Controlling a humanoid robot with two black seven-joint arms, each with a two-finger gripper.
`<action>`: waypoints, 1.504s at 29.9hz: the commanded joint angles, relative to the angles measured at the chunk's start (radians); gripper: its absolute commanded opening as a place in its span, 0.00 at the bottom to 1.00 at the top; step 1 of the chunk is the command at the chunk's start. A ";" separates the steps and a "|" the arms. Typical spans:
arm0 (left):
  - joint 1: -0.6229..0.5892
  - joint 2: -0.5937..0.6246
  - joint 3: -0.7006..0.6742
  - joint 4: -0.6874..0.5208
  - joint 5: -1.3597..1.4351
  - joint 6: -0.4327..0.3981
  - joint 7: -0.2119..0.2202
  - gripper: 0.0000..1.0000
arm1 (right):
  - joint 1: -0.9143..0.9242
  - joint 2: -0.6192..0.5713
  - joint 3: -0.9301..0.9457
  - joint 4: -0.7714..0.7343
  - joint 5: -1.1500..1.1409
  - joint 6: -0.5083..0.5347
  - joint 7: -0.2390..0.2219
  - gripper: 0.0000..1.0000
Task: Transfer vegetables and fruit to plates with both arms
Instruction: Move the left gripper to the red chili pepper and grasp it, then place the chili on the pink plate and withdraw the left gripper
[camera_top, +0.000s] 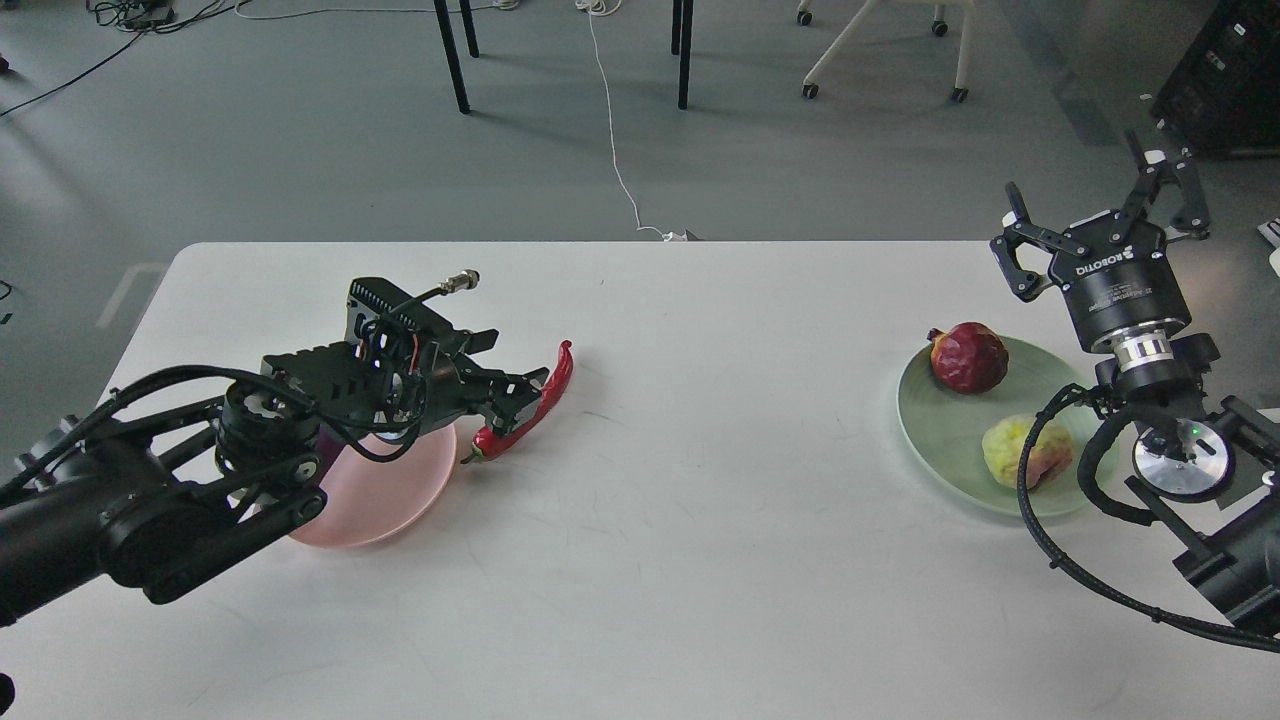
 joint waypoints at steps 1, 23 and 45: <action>-0.001 -0.033 0.039 0.031 0.003 0.000 0.005 0.69 | -0.002 0.001 -0.001 0.000 0.000 0.000 0.000 0.99; -0.005 -0.127 0.108 0.183 0.043 0.003 0.008 0.13 | -0.004 0.012 0.005 0.000 0.000 0.000 0.000 0.99; 0.088 0.482 0.119 -0.397 -0.077 -0.009 -0.004 0.11 | -0.004 0.006 0.002 -0.005 -0.001 0.000 0.000 0.99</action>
